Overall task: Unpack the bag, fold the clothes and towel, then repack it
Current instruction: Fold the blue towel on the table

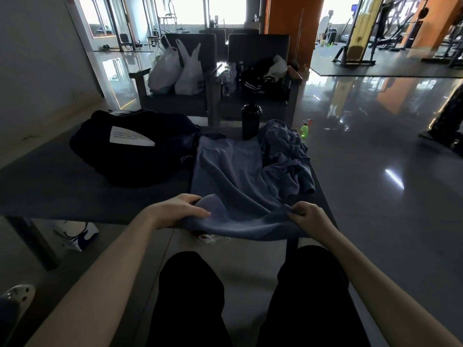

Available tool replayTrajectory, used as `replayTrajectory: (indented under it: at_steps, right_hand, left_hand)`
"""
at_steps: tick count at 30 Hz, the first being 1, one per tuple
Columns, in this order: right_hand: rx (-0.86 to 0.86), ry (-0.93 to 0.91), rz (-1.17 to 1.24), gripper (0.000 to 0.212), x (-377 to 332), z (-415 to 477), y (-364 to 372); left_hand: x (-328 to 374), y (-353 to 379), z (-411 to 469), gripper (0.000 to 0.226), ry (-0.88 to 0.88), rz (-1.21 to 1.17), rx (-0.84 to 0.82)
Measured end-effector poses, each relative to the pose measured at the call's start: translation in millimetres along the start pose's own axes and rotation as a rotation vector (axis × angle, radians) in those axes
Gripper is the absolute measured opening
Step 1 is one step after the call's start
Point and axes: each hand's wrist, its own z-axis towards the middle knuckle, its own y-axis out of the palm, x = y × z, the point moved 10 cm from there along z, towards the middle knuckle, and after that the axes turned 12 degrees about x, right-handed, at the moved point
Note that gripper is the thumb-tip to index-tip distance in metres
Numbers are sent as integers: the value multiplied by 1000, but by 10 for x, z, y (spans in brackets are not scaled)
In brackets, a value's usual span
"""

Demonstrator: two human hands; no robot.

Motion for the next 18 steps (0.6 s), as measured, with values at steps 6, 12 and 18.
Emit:
replayTrajectory:
  at_steps: [6, 12, 18]
  right_hand:
    - [-101, 26, -88, 31, -31, -45, 6]
    - [93, 12, 72, 39, -236, -3, -181]
    - [212, 131, 252, 30, -139, 193, -168]
  left_hand:
    - [-57, -190, -151, 23, -87, -111, 42]
    - [-14, -351, -120, 86, 19, -207, 126]
    - [-50, -646, 204, 11, 53, -196, 443]
